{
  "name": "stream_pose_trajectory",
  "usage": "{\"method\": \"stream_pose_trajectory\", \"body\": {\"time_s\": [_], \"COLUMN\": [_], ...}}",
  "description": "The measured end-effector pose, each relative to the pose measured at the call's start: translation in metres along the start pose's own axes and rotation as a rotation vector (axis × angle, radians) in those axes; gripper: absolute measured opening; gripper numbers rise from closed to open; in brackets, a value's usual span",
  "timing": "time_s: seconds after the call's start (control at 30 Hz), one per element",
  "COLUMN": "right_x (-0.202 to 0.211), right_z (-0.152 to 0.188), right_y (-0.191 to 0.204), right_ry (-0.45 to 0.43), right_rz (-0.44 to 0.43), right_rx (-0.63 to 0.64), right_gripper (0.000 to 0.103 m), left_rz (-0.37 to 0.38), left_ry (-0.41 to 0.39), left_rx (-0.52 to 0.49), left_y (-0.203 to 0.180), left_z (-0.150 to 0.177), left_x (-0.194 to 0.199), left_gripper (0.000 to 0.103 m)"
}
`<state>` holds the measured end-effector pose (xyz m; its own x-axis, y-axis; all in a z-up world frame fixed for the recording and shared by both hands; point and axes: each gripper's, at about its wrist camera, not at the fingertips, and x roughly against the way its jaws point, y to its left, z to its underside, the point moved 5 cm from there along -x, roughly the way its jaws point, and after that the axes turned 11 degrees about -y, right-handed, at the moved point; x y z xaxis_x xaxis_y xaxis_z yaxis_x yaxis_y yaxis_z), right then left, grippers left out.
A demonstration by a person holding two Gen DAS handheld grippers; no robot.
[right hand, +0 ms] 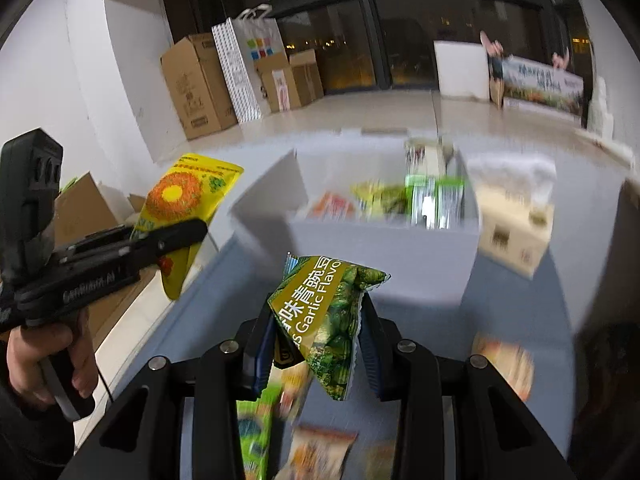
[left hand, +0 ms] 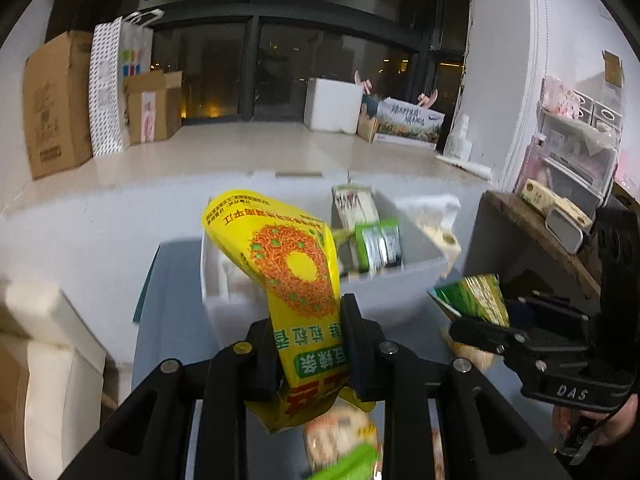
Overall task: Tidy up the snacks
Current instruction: 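Carry both bags over the white box and release them inside with both grippers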
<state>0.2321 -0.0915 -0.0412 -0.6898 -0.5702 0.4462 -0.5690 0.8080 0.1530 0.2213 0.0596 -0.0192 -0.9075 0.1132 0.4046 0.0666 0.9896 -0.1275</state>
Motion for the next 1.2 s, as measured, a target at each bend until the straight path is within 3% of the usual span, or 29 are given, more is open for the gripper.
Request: {"method": "stream_pose_trajectory", "body": {"time_s": [0.2, 0.37, 0.4, 0.43, 0.47, 0.5, 0.53, 0.83, 1.0, 1.2], "right_x": [-0.05, -0.089, -0.096, -0.103, -0.11, -0.112, -0.11, -0.083, -0.047, 0.02], "right_z": [-0.069, -0.088, -0.089, -0.088, -0.086, -0.086, -0.086, -0.083, -0.069, -0.021], "right_y": [-0.028, -0.051, -0.054, -0.058, -0.063, -0.066, -0.071, -0.078, -0.064, -0.049], "right_ry": [-0.024, 0.012, 0.022, 0.04, 0.058, 0.06, 0.034, -0.039, -0.065, -0.103], "right_rz": [0.025, 0.028, 0.031, 0.038, 0.066, 0.081, 0.085, 0.004, -0.069, -0.115], "right_rx": [-0.019, -0.056, -0.056, -0.058, -0.068, -0.079, -0.108, -0.172, -0.173, -0.142], "right_gripper": [0.041, 0.041, 0.043, 0.051, 0.062, 0.09, 0.101, 0.103, 0.103, 0.103], "left_rz": [-0.025, -0.07, -0.07, -0.074, -0.079, -0.077, -0.072, -0.084, -0.027, 0.046], "left_ry": [-0.002, 0.026, 0.037, 0.069, 0.084, 0.085, 0.067, 0.055, 0.057, 0.066], "left_rx": [-0.041, -0.084, -0.075, -0.044, -0.017, 0.015, 0.043, 0.047, 0.006, -0.04], "left_y": [0.009, 0.015, 0.017, 0.022, 0.026, 0.03, 0.033, 0.035, 0.017, -0.007], "left_z": [-0.041, -0.049, -0.049, -0.046, -0.044, -0.042, -0.04, -0.026, -0.009, 0.037], "left_x": [-0.056, -0.106, -0.114, -0.124, -0.128, -0.13, -0.128, -0.101, -0.055, 0.013], "left_gripper": [0.029, 0.03, 0.038, 0.06, 0.073, 0.092, 0.098, 0.103, 0.103, 0.103]}}
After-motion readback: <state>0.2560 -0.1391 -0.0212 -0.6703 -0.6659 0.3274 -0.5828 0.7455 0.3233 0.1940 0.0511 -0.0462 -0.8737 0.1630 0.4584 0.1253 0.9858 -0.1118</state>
